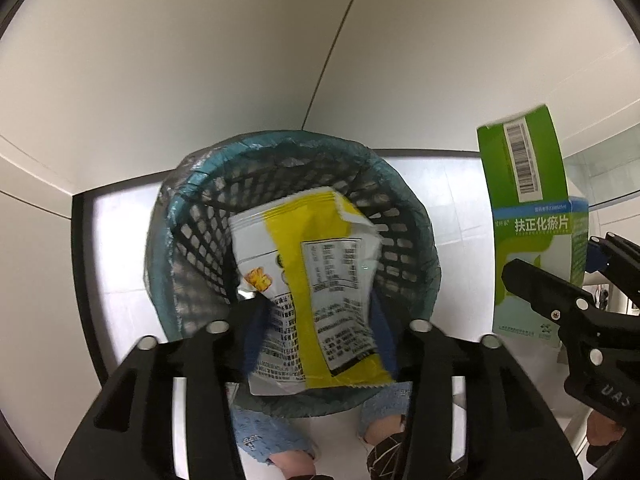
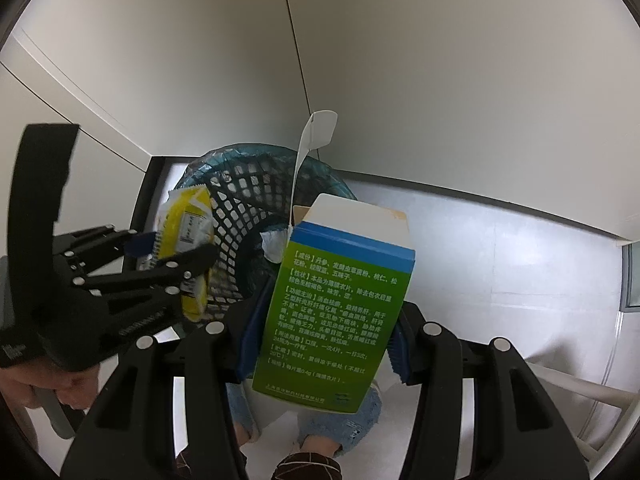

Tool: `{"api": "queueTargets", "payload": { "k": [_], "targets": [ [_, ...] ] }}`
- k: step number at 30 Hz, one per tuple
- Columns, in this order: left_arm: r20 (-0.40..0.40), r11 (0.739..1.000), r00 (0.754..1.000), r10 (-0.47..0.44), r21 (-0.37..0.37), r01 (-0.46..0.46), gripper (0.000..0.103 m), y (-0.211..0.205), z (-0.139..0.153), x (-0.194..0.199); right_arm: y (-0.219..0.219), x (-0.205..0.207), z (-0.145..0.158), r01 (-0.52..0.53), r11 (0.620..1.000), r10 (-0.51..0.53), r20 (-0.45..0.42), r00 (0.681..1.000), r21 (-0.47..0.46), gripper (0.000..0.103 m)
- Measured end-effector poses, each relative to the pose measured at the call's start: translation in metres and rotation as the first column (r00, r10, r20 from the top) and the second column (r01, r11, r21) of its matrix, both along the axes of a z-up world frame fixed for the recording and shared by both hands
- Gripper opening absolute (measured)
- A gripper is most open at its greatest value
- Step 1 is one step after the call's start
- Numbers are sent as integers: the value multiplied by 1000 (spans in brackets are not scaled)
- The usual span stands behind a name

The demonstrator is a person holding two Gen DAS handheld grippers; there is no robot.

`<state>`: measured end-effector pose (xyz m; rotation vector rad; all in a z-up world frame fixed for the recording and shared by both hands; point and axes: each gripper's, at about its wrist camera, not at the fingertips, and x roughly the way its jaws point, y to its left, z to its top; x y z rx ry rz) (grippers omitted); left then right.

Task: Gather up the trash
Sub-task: 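Open the left tool to drop the wrapper while the right tool drops the green box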

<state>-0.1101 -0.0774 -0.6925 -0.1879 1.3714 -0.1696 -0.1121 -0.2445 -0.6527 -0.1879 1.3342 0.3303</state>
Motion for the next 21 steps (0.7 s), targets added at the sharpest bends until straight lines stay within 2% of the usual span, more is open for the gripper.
{"api": "queueTargets", "payload": {
  "k": [4, 6, 10, 12, 15, 21],
  "targets": [
    [9, 1000, 1000, 3, 2, -3, 66, 3, 6, -2, 6, 5, -2, -2, 1000, 2, 2, 1000, -5, 49],
    [15, 1000, 1000, 16, 2, -16, 77, 6, 11, -3, 9, 7, -4, -1, 1000, 1, 3, 1000, -5, 49],
    [27, 999, 999, 45, -1, -45, 82, 14, 23, -6, 14, 6, -2, -16, 1000, 16, 7, 1000, -4, 49],
    [40, 998, 997, 60, 7, -60, 90, 19, 28, -8, 16, 7, 2, -24, 1000, 24, 7, 1000, 7, 49],
    [55, 996, 995, 81, 25, -83, 95, 28, 38, -15, 14, 4, 12, -37, 999, 37, 11, 999, 24, 49],
    [72, 991, 993, 96, 83, -102, 97, 50, 39, -25, 34, 5, 5, -57, 997, 56, 25, 998, 50, 49]
  ]
}}
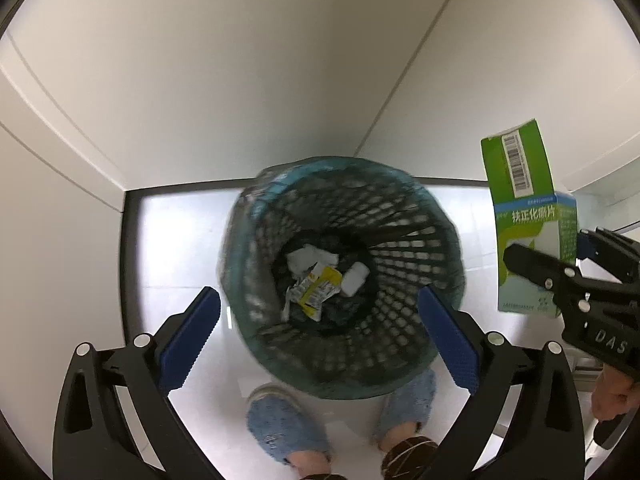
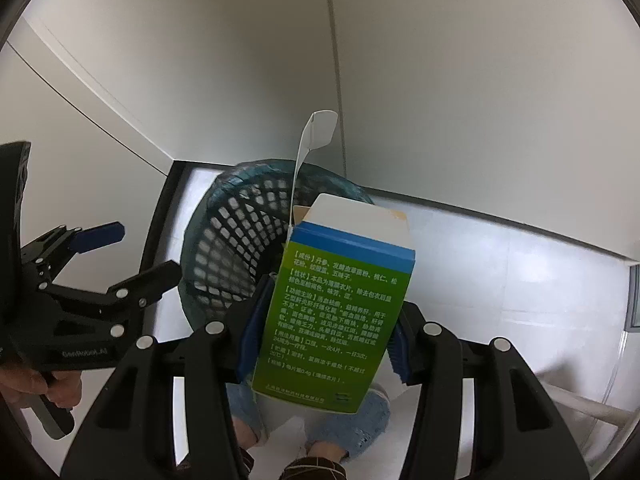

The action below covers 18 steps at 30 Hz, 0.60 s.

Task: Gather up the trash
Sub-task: 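Open the left tool to drop the wrapper while the right tool drops the green box, then raise both tools from the wastebasket back up over the counter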

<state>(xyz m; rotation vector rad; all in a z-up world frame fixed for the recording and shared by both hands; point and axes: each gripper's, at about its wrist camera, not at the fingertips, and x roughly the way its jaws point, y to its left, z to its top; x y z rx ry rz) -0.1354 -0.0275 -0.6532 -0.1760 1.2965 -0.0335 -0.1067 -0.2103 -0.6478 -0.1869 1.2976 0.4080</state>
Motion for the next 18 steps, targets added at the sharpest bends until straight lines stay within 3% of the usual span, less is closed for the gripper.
{"api": "queueTargets", "payload": {
  "k": [11, 18],
  "targets": [
    [-18, 999, 999, 31, 34, -31, 97, 36, -4, -16, 24, -3, -40, 4, 1000, -4, -14, 1000, -3, 49],
    [-35, 999, 999, 23, 42, -21, 97, 42, -14, -23, 36, -4, -46, -8, 1000, 8, -16, 1000, -19, 51]
  ]
}}
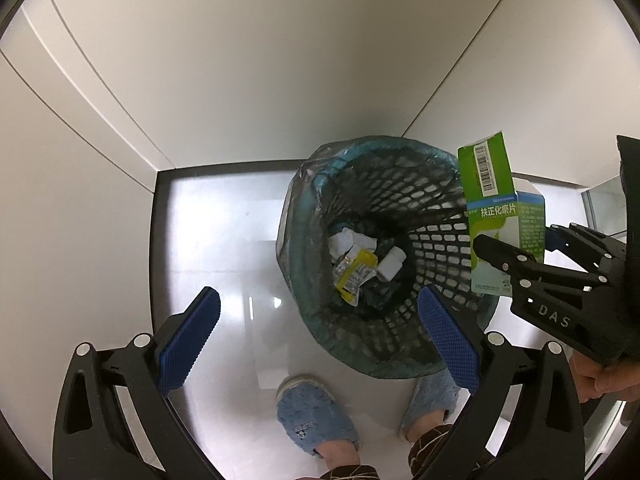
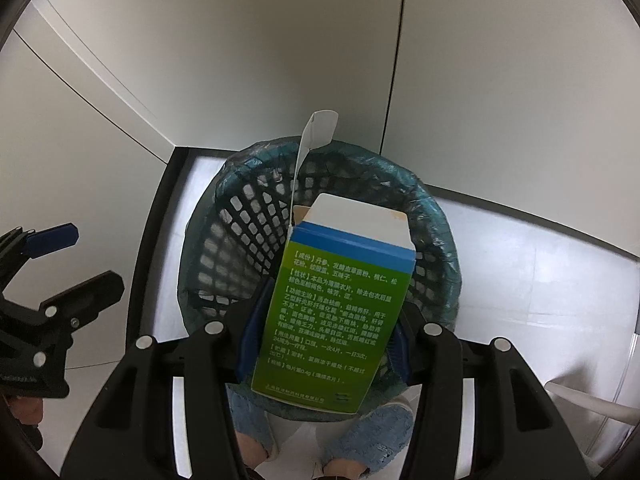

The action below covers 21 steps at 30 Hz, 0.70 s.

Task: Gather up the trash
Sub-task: 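Raise both tools from the wastebasket back up over the counter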

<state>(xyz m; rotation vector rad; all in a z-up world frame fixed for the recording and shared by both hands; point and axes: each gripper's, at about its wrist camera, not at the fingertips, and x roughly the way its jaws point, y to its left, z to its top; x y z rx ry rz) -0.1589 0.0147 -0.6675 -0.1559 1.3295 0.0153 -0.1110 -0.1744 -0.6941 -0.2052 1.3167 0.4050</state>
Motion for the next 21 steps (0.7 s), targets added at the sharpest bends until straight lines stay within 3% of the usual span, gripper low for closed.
{"api": "queueTargets", "payload": {
  "k": [3, 11, 21],
  "targets": [
    [-12, 1000, 1000, 7, -9, -7, 97, 3, -5, 0, 1, 1, -1, 13, 1000, -12, -6, 1000, 3, 53],
    [1, 1000, 1000, 6, -11, -6, 97, 5, -3, 4, 1, -2, -2, 55, 998, -55, 2, 998, 13, 83],
    [12, 999, 1000, 21, -25, -21, 97, 13, 20, 1, -4, -13, 29, 65, 997, -65, 6, 998, -27, 95]
  ]
}}
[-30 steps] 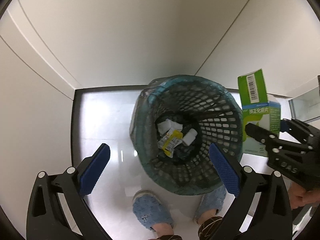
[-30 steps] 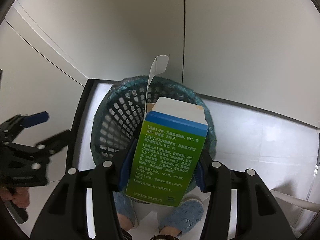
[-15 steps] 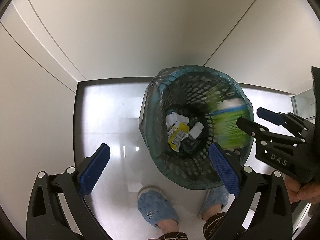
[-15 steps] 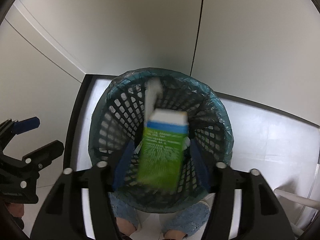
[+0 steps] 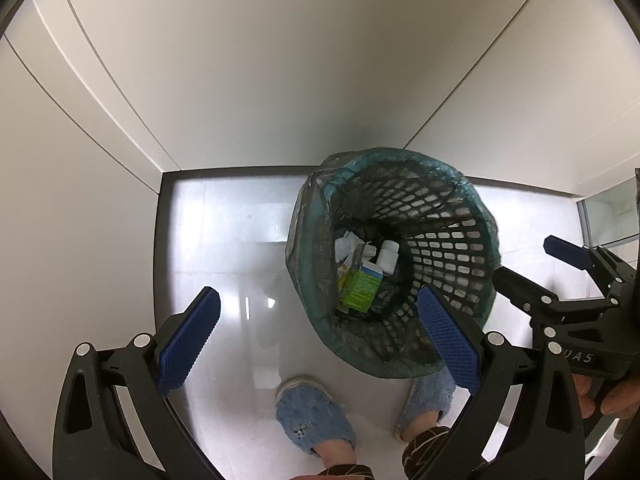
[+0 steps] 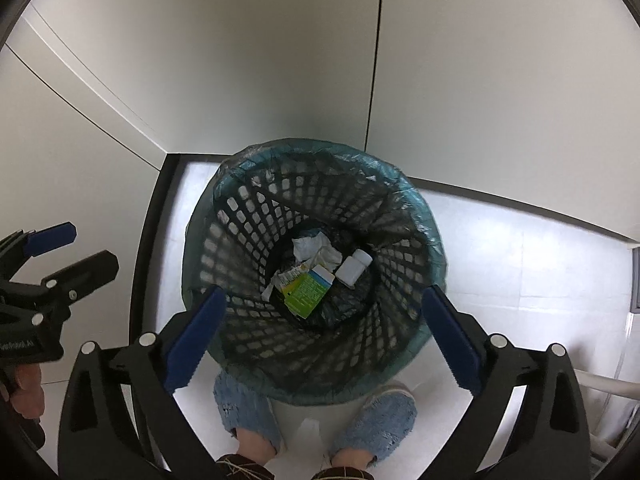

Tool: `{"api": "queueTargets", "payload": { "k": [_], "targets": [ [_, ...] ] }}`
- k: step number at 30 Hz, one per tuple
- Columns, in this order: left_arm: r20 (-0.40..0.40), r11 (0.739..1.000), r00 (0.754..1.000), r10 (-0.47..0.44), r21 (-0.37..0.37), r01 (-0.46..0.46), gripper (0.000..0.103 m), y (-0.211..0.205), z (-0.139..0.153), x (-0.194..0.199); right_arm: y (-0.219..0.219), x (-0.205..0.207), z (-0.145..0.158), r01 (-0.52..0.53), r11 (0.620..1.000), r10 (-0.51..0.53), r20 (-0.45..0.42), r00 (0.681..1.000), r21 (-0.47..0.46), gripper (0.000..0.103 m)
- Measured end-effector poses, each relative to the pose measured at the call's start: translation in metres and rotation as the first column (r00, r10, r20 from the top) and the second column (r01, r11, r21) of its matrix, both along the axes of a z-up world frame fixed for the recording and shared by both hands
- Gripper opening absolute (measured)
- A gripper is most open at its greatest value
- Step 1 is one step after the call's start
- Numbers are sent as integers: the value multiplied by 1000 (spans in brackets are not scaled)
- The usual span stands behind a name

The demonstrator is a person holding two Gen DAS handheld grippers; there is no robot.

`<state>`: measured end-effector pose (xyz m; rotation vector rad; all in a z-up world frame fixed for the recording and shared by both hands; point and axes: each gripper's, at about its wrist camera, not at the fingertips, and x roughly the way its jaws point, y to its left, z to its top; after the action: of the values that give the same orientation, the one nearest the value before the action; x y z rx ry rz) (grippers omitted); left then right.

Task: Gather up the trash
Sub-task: 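Raise both tools from the wastebasket back up over the counter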

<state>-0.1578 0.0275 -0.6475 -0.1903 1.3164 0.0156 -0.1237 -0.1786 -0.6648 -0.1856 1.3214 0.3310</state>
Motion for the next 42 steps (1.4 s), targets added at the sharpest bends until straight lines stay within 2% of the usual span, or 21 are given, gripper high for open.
{"api": "queueTargets", "payload": {
  "k": [7, 13, 21, 31, 35, 42],
  "targets": [
    [7, 1000, 1000, 25, -13, -25, 97, 1, 47, 0, -1, -2, 51, 13, 1000, -13, 3, 1000, 0, 95],
    [45, 999, 998, 38, -14, -38, 97, -1, 105, -1, -5, -3, 111, 17, 1000, -16, 41, 999, -26, 95],
    [61, 998, 997, 56, 27, -58, 97, -1, 181, -1, -17, -8, 198, 46, 999, -46, 106, 993, 2, 95],
    [116, 999, 993, 21, 29, -25, 97, -13, 282, -5, -46, -17, 293, 148, 989, -148, 166, 975, 13, 95],
    [135, 999, 991, 25, 21, -28, 97, -16, 327, -6, -55, -24, 333, 149, 989, -150, 200, 968, 18, 95],
    [218, 999, 976, 0, 44, -10, 97, -22, 410, -2, -69, -22, 422, 151, 988, -149, 248, 957, 10, 95]
  ]
}}
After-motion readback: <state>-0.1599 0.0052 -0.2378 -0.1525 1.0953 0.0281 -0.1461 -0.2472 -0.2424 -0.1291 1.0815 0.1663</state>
